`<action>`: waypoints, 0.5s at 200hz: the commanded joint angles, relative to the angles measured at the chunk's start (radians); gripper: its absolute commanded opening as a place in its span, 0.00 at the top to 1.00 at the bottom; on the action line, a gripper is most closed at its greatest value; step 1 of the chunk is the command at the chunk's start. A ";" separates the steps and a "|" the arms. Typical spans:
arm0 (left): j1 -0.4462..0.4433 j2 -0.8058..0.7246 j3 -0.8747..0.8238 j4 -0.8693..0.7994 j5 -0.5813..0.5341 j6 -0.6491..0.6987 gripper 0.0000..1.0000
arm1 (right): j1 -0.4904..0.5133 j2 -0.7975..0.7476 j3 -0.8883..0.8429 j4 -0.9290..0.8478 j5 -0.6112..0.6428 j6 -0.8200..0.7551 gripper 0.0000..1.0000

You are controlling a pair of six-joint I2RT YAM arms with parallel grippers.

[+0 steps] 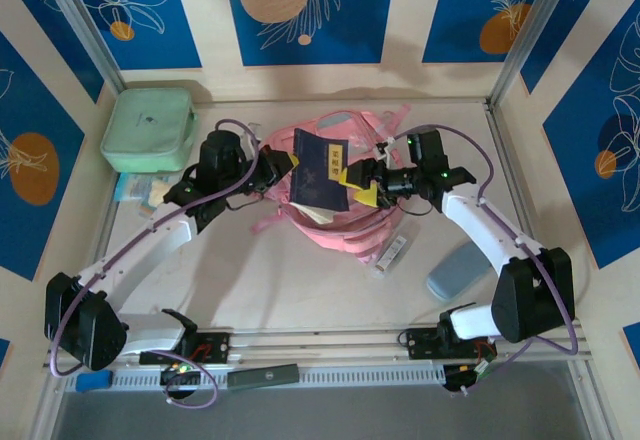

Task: Pack the student bag
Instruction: Pick up the book from the bottom-center of the table.

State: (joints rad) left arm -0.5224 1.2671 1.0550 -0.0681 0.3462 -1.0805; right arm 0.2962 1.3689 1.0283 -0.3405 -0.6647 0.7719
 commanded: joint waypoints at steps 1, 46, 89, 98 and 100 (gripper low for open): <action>-0.012 -0.008 0.041 0.163 -0.006 -0.117 1.00 | 0.027 0.023 -0.008 0.116 -0.071 0.095 0.14; -0.020 0.033 0.058 0.300 -0.005 -0.230 1.00 | 0.033 0.104 -0.019 0.301 -0.126 0.215 0.09; -0.052 0.044 0.058 0.342 -0.069 -0.288 1.00 | 0.068 0.108 -0.031 0.524 -0.179 0.354 0.08; -0.059 0.043 0.053 0.347 -0.087 -0.300 1.00 | 0.077 0.110 -0.032 0.551 -0.176 0.384 0.08; -0.060 0.043 0.053 0.348 -0.090 -0.300 1.00 | 0.079 0.111 -0.031 0.556 -0.177 0.388 0.08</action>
State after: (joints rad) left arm -0.5533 1.3163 1.0744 0.1741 0.3008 -1.3247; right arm 0.3439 1.4788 1.0008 0.0654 -0.7876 1.0531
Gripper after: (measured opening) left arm 0.066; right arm 0.916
